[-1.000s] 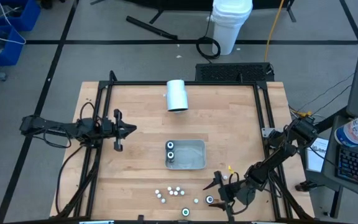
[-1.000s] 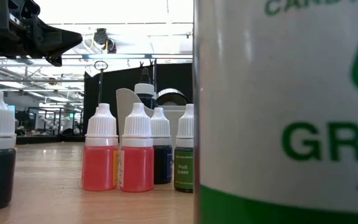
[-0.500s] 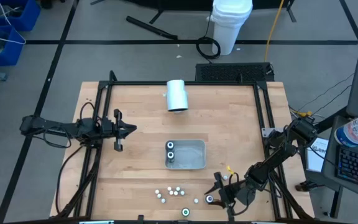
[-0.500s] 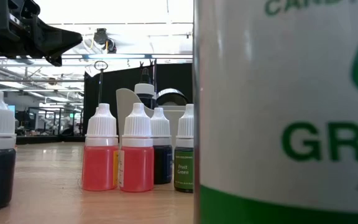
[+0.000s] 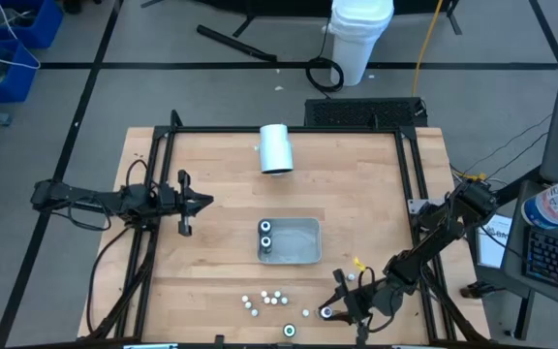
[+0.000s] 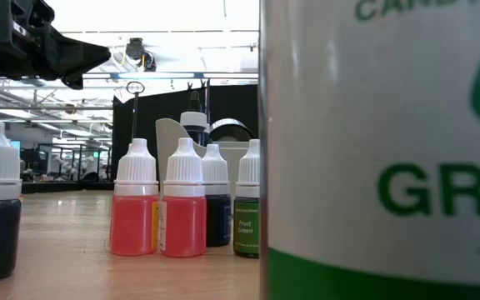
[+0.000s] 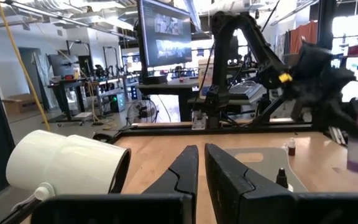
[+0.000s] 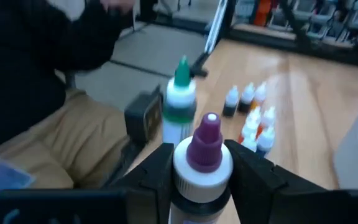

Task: Pick & Place food coloring
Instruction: Put the large purple food coloring bottle into the gray bin

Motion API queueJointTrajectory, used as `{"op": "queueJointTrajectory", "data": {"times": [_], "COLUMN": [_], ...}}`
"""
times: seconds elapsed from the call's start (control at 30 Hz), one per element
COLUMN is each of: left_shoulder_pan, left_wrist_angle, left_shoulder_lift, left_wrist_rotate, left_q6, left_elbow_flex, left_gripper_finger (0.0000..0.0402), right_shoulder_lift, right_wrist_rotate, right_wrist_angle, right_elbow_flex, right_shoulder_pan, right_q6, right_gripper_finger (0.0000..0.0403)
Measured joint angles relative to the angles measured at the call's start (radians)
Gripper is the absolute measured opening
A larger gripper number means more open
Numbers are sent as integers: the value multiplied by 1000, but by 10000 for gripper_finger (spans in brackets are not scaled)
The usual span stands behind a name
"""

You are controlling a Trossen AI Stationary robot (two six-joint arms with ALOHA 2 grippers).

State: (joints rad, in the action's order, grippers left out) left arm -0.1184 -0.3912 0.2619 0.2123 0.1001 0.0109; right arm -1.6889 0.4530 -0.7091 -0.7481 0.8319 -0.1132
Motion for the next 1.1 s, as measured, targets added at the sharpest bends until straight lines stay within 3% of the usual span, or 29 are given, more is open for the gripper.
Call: {"op": "queueJointTrajectory", "data": {"times": [0.3,0.6,0.93,1.1], "left_shoulder_pan": [0,0,0,0], "left_wrist_angle": [-3,-1,0,-2], "left_shoulder_lift": [0,0,0,0], "left_wrist_rotate": [0,0,0,0], "left_q6": [0,-2,0,0], "left_elbow_flex": [0,0,0,0], "left_gripper_finger": [37,37,37,37], "right_shoulder_lift": [160,235,230,230], "right_wrist_rotate": [13,16,10,-87], "right_wrist_angle": [196,261,372,406], "right_elbow_flex": [-112,-241,-278,-259], "right_shoulder_pan": [-24,-160,-383,-470], "right_q6": [169,279,214,155], "right_gripper_finger": [113,119,121,116]}}
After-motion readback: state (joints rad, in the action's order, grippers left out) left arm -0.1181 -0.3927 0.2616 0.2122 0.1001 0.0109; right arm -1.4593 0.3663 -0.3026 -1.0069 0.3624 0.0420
